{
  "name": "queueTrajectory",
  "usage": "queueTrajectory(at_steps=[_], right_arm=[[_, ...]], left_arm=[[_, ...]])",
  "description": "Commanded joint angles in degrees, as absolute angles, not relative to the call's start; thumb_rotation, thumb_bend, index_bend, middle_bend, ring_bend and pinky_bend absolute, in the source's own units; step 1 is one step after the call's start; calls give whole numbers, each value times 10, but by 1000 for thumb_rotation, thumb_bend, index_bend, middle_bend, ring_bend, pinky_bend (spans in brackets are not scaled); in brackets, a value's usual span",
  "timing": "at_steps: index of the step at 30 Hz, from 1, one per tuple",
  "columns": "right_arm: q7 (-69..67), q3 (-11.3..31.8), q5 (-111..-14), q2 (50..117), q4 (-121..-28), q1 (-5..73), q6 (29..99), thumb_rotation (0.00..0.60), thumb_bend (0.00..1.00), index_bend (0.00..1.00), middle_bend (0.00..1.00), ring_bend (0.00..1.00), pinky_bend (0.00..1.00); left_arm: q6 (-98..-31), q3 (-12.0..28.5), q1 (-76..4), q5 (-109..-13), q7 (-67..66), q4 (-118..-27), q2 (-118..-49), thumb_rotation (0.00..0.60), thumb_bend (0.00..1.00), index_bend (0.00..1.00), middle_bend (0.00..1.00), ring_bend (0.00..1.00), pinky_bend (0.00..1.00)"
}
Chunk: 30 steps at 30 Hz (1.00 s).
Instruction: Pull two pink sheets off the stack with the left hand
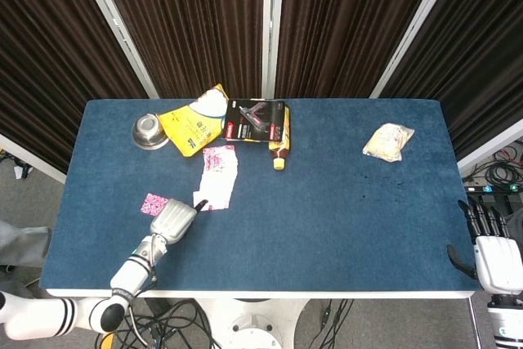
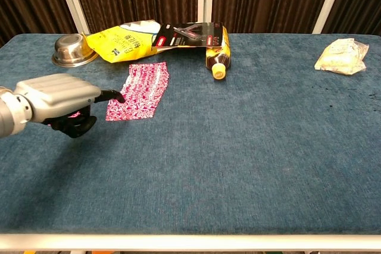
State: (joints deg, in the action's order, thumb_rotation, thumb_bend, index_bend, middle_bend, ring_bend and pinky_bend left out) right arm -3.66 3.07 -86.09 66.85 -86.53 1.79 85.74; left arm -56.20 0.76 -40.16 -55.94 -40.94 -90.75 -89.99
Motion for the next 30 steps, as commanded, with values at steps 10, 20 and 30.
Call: queueTrajectory(at_steps=[10, 20, 30], right_arm=[[-56, 36, -854, 669, -853, 20, 855, 600, 272, 0, 0, 0, 0], [-59, 35, -854, 672, -847, 21, 854, 600, 273, 0, 0, 0, 0], [-64, 33, -855, 672, -842, 17, 857, 600, 273, 0, 0, 0, 0]], left_arm=[[-540, 14, -418, -508, -421, -856, -929, 600, 647, 119, 922, 901, 876], [-520, -1, -435, -459, -453, -876, -921, 600, 647, 126, 923, 900, 876], [-545, -46, -430, -472, -473, -966, -901, 600, 647, 138, 923, 899, 875]])
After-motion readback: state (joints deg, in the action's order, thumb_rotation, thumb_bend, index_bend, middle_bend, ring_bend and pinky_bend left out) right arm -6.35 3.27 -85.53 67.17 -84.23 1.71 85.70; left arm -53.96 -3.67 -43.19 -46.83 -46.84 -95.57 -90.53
